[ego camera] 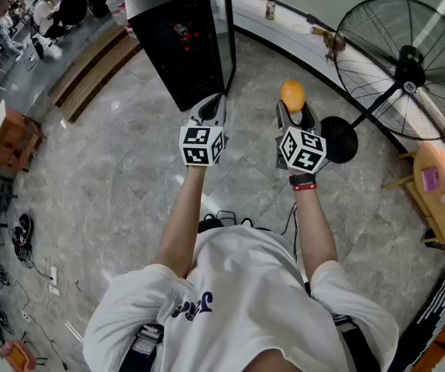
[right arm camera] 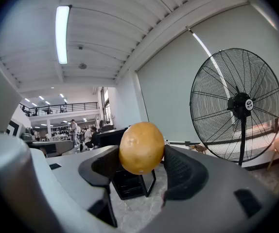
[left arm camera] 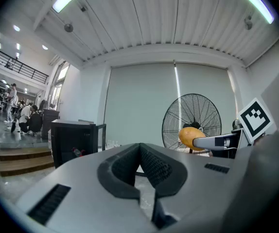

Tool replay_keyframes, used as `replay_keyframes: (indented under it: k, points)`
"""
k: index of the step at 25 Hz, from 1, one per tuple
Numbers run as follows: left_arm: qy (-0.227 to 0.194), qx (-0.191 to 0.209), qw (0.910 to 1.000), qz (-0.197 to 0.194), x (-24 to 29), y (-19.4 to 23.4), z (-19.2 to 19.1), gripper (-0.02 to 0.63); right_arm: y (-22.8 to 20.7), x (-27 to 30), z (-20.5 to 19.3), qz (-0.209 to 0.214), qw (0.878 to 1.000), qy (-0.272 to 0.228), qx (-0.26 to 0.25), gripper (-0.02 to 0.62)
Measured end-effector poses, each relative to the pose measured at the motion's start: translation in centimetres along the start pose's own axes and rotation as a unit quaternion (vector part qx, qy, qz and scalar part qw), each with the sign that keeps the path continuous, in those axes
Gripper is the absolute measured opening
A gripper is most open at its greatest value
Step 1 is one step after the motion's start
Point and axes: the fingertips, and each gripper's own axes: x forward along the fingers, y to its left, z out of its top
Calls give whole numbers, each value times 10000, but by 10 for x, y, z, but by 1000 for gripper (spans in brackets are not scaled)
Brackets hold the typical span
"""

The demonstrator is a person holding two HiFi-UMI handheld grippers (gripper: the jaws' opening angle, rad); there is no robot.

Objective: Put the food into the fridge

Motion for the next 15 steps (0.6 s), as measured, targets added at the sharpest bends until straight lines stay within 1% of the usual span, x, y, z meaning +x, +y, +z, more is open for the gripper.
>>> replay_keyframes:
  k: [4,7,12,15]
  points:
    - [-1,18,10000,55,-8,-14,-2,18,-9,-11,0,-15,10000,-24,51,301]
    - [35,-21,9999,129,-10,-15,-8,18,-11,-16,-4,-5,10000,-30,-32,301]
    - [82,-117,9997,217,-8,-16,-13,18,-13,-7,-9,113,9999,70,82,301]
    - [137,-137,9993,314,-8,-5,-17,18,-1,7,-12,261,9995,129,98,301]
